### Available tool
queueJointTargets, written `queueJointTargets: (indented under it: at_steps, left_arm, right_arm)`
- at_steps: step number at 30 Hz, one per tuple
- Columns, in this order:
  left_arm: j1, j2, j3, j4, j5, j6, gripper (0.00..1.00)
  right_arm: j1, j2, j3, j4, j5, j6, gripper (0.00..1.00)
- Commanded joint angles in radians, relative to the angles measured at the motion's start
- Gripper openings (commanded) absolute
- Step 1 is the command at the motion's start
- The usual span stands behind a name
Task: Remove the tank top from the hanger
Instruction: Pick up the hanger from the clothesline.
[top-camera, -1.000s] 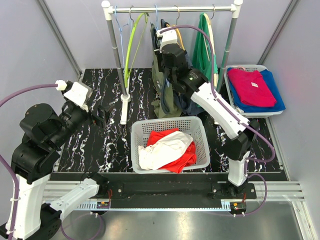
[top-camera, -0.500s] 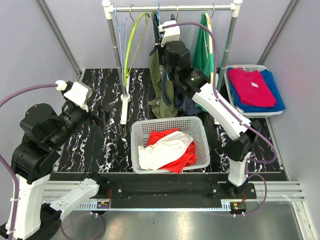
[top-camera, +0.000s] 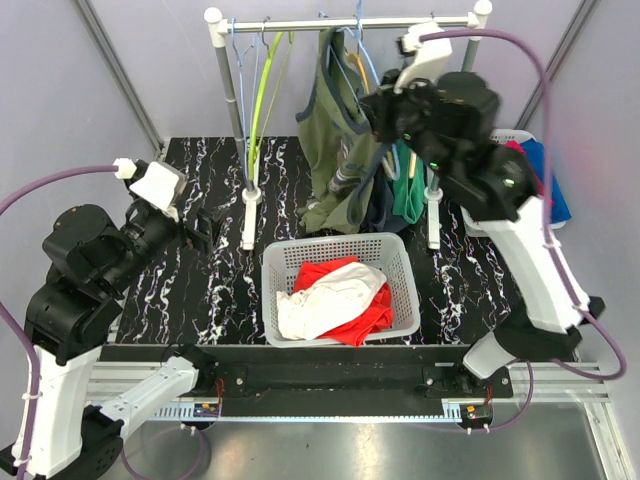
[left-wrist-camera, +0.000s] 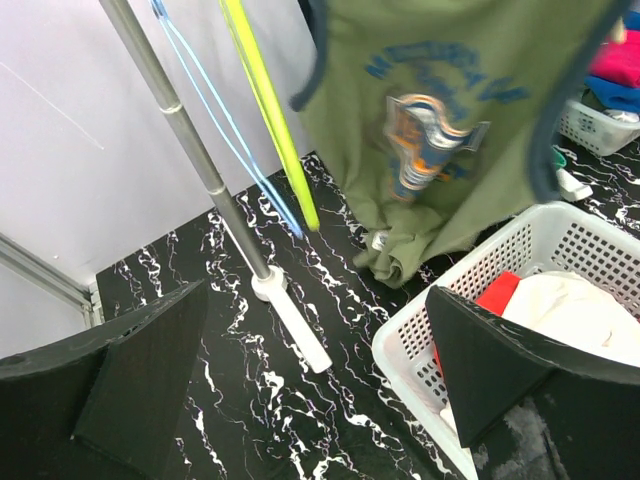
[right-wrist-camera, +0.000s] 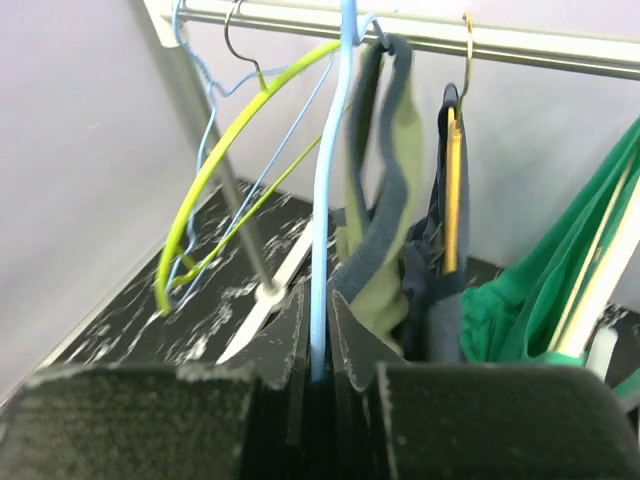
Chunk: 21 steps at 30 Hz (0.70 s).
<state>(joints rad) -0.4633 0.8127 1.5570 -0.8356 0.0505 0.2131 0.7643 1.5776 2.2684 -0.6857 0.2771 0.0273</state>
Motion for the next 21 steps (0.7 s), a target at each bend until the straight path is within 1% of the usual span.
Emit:
queueJointTargets:
  at_steps: [1, 3, 7, 8, 12, 15, 16, 20, 21]
  left_arm:
    - [0.003, 0.02, 0.026, 0.053, 0.011, 0.002, 0.99]
    - [0.003, 0.025, 0.038, 0.05, 0.02, -0.001, 0.99]
    - [0.003, 0.036, 0.046, 0.047, 0.031, -0.006, 0.99]
    - [0.003, 0.036, 0.043, 0.047, 0.031, -0.006, 0.99]
    - [0.003, 0.037, 0.035, 0.046, 0.023, 0.005, 0.99]
    - [0.003, 0.037, 0.032, 0.046, 0.018, 0.005, 0.99]
    - [0.003, 0.039, 0.031, 0.046, 0.018, 0.006, 0.99]
    - [0.003, 0.046, 0.034, 0.046, 0.02, 0.002, 0.99]
    - [0.003, 0.048, 0.034, 0.047, 0.02, 0.003, 0.99]
  right_arm:
    - [-0.003, -0.099, 0.19, -0.087, -0.2, 0.055, 0.0]
    - [-0.005, -0.128, 0.226, -0.12, -0.228, 0.068, 0.0]
    - [-0.003, -0.229, 0.226, -0.084, -0.274, 0.088, 0.0]
    - [-0.003, -0.241, 0.223, -0.077, -0.321, 0.089, 0.0]
    - [-0.005, -0.274, 0.23, -0.089, -0.383, 0.092, 0.0]
    - [-0.003, -0.275, 0.195, -0.123, -0.313, 0.08, 0.01]
    - [-0.003, -0.266, 0.178, -0.132, -0.256, 0.074, 0.0]
    - [-0.003, -0.234, 0.083, -0.155, -0.194, 0.092, 0.0]
    - [-0.005, -0.232, 0.033, -0.149, -0.194, 0.095, 0.0]
